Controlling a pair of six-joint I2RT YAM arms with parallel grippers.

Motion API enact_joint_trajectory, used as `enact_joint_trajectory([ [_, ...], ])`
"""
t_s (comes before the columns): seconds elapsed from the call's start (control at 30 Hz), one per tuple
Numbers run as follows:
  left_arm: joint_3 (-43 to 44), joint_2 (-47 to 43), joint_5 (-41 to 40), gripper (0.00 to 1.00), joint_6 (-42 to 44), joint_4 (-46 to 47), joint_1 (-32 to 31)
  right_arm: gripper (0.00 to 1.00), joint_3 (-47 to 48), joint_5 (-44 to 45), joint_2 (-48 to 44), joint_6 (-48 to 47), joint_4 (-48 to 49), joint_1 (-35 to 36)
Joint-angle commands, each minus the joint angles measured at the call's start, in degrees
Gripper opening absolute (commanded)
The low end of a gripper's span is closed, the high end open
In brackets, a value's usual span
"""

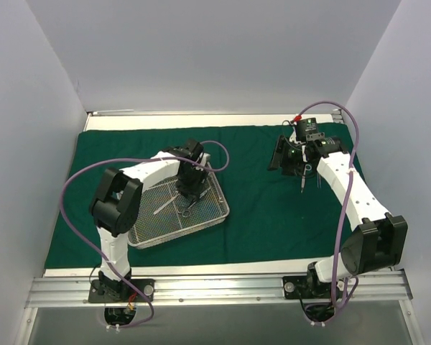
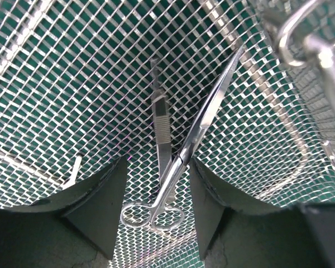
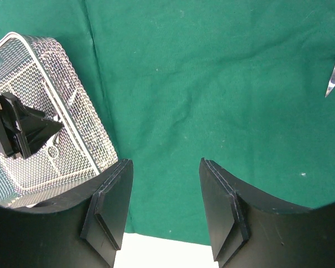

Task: Open and lay out the surgical kit
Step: Place the medical item in the container.

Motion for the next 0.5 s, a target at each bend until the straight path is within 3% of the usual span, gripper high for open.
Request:
enact_joint_trajectory([
  [0.0,-0.98,-3.63,-1.83,0.57,0.88,0.31,0.02,0.51,-0.25,-0.20,-2.32,-0.63,-0.90,0.58],
  [0.23,-7.48,-9.25,-1.57,0.55,-0.36,-0.13,-1.04,0.51,0.45,-0.55,-1.71,-0.63,-0.64,0.58],
  [0.47,-7.67,-9.52,-3.42,0.40,-1.23,-0.66,-2.09,0.51,0.01,-1.34,-1.35,-0.10,-0.11,0.58],
])
